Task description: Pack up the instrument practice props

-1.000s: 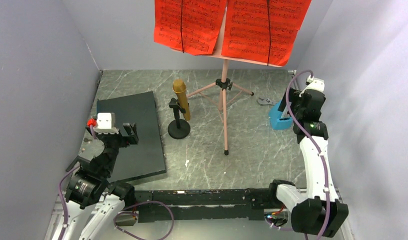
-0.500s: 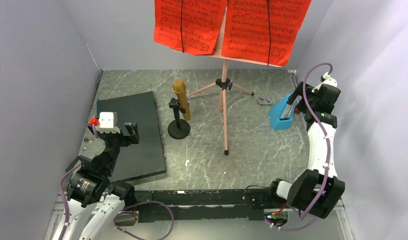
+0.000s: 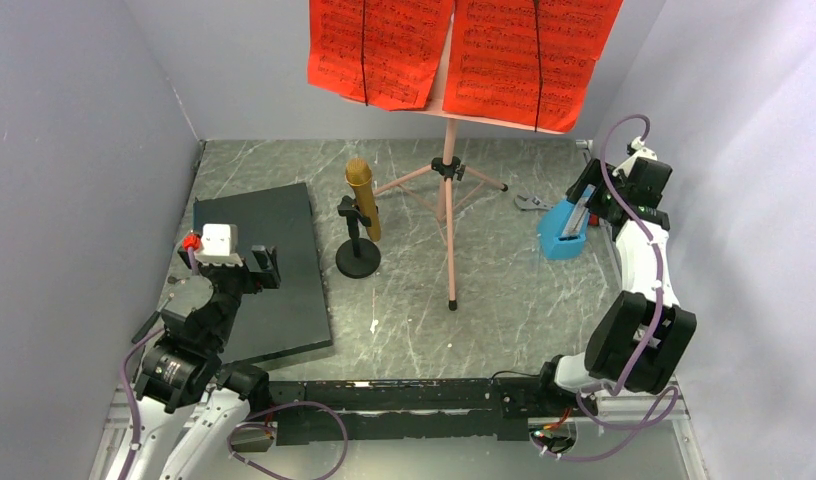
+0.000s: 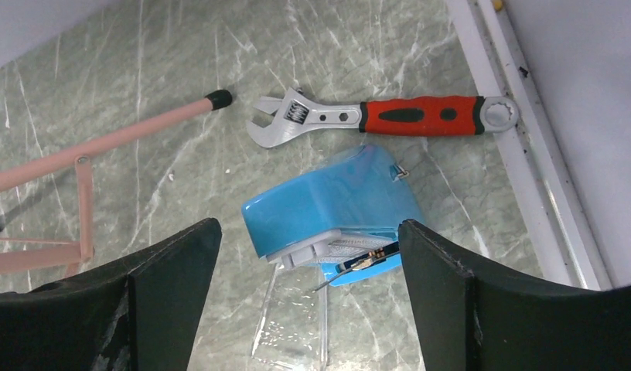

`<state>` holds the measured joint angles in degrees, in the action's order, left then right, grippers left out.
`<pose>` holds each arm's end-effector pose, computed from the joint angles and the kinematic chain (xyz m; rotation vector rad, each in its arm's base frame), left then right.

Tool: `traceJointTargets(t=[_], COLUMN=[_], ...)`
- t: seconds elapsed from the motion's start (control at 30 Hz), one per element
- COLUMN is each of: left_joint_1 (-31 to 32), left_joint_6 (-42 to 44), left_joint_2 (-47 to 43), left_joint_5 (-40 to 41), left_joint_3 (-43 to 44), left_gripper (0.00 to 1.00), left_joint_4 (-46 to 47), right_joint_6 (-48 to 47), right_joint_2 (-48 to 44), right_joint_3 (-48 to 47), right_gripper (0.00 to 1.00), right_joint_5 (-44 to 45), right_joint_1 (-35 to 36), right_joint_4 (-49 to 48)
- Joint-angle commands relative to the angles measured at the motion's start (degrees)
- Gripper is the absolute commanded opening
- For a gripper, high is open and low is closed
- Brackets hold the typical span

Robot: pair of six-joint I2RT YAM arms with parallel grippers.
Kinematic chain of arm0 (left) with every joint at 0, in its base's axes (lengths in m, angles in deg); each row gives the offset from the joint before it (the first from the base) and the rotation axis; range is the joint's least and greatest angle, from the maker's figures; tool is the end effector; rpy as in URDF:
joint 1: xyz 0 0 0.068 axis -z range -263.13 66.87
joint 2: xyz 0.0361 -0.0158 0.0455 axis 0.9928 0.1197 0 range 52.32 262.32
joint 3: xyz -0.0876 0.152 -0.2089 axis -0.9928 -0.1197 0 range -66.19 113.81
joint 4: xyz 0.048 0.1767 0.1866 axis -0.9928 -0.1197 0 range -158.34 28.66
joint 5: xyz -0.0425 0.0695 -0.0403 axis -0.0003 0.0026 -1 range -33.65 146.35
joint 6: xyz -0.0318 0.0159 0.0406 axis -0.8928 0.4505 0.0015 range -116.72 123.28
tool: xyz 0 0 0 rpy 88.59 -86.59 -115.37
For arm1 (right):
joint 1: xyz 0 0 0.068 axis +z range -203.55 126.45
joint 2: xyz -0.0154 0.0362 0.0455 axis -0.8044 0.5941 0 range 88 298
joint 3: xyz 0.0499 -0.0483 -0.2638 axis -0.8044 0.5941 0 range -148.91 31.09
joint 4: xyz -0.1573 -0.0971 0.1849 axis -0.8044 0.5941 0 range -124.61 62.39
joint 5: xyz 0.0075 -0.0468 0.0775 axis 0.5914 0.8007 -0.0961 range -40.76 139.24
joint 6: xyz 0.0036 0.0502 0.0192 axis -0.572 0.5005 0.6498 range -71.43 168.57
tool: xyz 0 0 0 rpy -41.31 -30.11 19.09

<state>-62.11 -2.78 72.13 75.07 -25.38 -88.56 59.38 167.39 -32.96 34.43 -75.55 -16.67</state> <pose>0.0843 -0.0201 0.3351 -0.0273 1.6741 -0.0823 0.2946 -0.1091 0.3066 0.4579 2.0846 0.1635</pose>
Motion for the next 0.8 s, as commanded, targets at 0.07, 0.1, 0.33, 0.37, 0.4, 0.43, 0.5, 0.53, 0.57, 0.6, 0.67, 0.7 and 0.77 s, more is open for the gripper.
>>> traceJointTargets(t=[0.07, 0.1, 0.33, 0.37, 0.4, 0.43, 0.5, 0.53, 0.57, 0.6, 0.67, 0.7, 0.77], left_joint_1=[-0.87, -1.01, -1.5, -1.6, -1.59, -1.59, -1.59, -1.59, -1.59, -1.59, -1.59, -1.59, -1.59], left_joint_6=[0.97, 0.97, 1.06, 1.06, 1.06, 1.06, 1.06, 1.1, 1.06, 1.06, 1.06, 1.06, 1.06], left_joint_2=[0.93, 0.85, 0.98, 0.95, 0.82, 0.79, 0.69, 0.62, 0.54, 0.48, 0.4, 0.24, 0.02], left_joint_5=[-0.87, -0.98, -1.6, -1.71, -1.76, -1.86, -2.05, -2.23, -2.42, -2.52, -2.6, -2.65, -2.78], left_joint_3=[0.03, -0.03, -0.05, -0.07, -0.12, -0.12, -0.15, -0.19, -0.21, -0.21, -0.21, -0.21, -0.21], left_gripper=[0.94, 0.94, 0.94, 0.94, 0.94, 0.94, 0.94, 0.94, 0.94, 0.94, 0.94, 0.94, 0.94], left_joint_4=[2.61, 2.63, 2.75, 2.78, 2.79, 2.79, 2.79, 2.79, 2.79, 2.79, 2.79, 2.79, 2.83], right_joint_6=[-3.63, -3.99, -6.85, -7.28, -7.69, -8.08, -8.8, -9.09, -9.36, -9.65, -10.0, -10.03, -9.86], right_joint_2=[1.27, 1.56, 4.29, 4.49, 4.61, 4.7, 4.72, 4.6, 4.47, 4.29, 3.77, 3.3, 1.93], right_joint_3=[0.07, 0.33, -0.06, 0.02, 0.11, 0.23, 0.37, 0.52, 0.65, 0.72, 1.05, 1.37, 2.0], right_gripper=[0.83, 0.81, 0.72, 0.71, 0.69, 0.67, 0.65, 0.63, 0.61, 0.58, 0.51, 0.47, 0.38], right_joint_5=[-2.96, -3.22, -3.5, -3.43, -3.39, -3.39, -3.65, -3.84, -4.05, -4.34, -4.37, -4.05, -3.1], right_joint_1=[0.05, 0.09, 1.44, 1.48, 1.5, 1.44, 1.53, 1.52, 1.56, 1.53, 1.76, 1.91, 2.1], right_joint_4=[-3.59, -3.85, -4.17, -4.3, -4.43, -4.55, -4.8, -5.02, -5.16, -5.02, -4.91, -4.99, -5.05])
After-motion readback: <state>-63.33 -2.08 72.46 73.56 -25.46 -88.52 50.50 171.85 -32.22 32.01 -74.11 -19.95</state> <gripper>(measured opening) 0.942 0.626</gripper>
